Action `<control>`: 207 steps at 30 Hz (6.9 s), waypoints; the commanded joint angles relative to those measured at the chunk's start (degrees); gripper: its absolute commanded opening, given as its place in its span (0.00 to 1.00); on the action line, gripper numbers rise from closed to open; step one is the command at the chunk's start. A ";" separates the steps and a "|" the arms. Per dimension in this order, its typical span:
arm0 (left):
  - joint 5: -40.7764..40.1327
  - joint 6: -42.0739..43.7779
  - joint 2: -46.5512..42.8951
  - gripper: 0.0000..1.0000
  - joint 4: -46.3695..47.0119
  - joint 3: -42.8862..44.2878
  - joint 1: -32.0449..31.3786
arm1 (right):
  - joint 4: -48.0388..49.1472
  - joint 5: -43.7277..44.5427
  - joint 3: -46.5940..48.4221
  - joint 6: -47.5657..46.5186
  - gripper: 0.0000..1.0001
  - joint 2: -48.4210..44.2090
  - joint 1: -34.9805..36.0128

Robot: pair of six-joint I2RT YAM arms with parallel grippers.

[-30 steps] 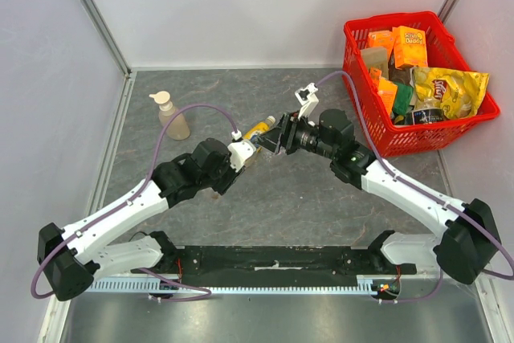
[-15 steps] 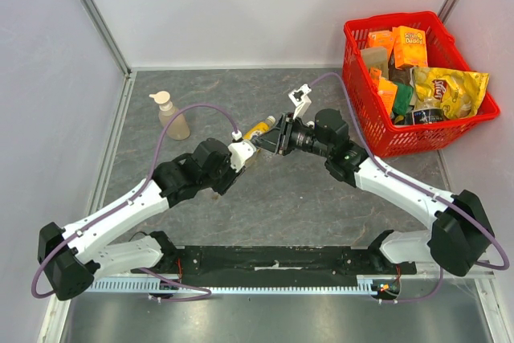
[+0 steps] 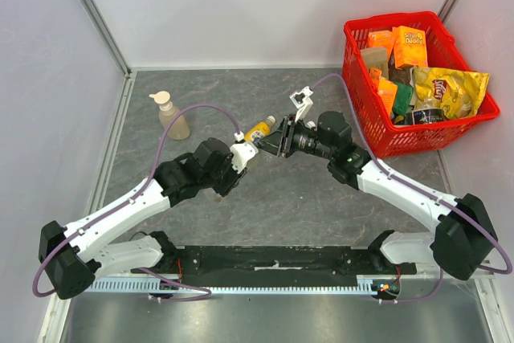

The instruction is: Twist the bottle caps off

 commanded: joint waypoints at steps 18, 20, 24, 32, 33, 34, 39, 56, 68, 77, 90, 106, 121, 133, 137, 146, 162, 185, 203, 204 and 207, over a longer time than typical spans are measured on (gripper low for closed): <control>31.55 3.91 -5.01 0.17 0.15 3.27 0.16 | 18.06 -25.59 -1.77 -12.33 0.00 -10.03 0.02; 35.42 4.61 -5.71 0.17 0.32 3.18 0.16 | 19.73 -28.06 -1.68 -11.54 0.00 -10.21 0.02; 42.28 5.05 -5.71 0.17 0.67 3.26 0.16 | 27.81 -32.98 -2.11 -7.68 0.00 -10.39 0.02; 50.82 5.67 -3.61 0.17 -0.03 4.49 0.07 | 41.62 -37.30 -2.64 1.21 0.00 -9.68 0.81; 51.52 6.02 -3.43 0.17 -0.20 4.58 0.16 | 42.24 -37.39 -2.73 1.38 0.00 -9.68 0.99; 52.04 6.02 -3.17 0.16 -0.29 4.76 0.24 | 42.68 -37.47 -2.82 1.47 0.00 -9.68 1.08; 52.31 6.29 -2.72 0.16 -0.38 4.58 0.16 | 43.30 -37.47 -2.82 1.38 0.00 -9.77 1.43; 48.54 4.53 -3.08 0.14 -0.20 2.91 0.16 | 23.45 -18.16 -1.50 -10.31 0.00 -17.85 0.73; 44.14 3.47 -4.04 0.14 0.32 2.47 0.07 | 10.62 -1.89 -1.41 -14.43 0.00 -22.43 0.73; 23.78 -3.28 -7.29 0.17 3.66 0.81 0.07 | -3.63 13.67 -2.90 -18.83 0.00 -24.27 0.64; 9.95 -15.60 -8.79 0.18 15.26 -3.94 0.24 | -11.45 26.49 -12.92 -24.55 0.00 -24.10 0.64; 12.76 -10.15 -7.47 0.22 10.96 5.46 0.07 | -8.56 37.14 -21.98 -18.57 0.00 -6.97 0.64; 12.33 -9.88 -11.77 0.31 8.41 4.94 0.16 | -6.71 37.14 -22.95 -15.58 0.42 -1.07 0.64; 11.97 -10.06 -12.04 0.31 7.27 4.58 0.16 | -11.02 36.71 -20.40 -17.78 0.92 -7.30 0.64; 11.80 -9.97 -12.13 0.31 6.65 4.67 0.07 | -11.64 33.73 -18.56 -18.83 0.98 -10.47 0.64; 13.11 -9.27 -13.53 0.31 6.39 4.41 0.16 | -10.76 20.73 -14.43 -19.54 0.98 -18.99 0.38; 22.25 -6.81 -10.46 0.32 6.47 3.79 0.24 | 23.77 -13.92 -8.36 -5.57 0.98 -17.60 0.46; 26.39 -3.91 -8.61 0.33 5.68 2.83 0.16 | 37.41 -16.91 -3.43 3.41 0.52 -4.06 0.81; 24.72 -3.38 -10.37 0.79 5.68 1.60 0.16 | 32.41 -17.26 -3.61 -1.69 0.00 -4.41 0.99; 24.19 -3.29 -10.81 0.82 5.68 1.42 0.07 | 30.74 -16.91 -3.52 -2.83 0.00 -4.58 0.99; 22.26 -3.29 -12.21 0.87 5.68 0.81 0.16 | 24.16 -14.81 -3.00 -7.48 0.00 -5.46 0.99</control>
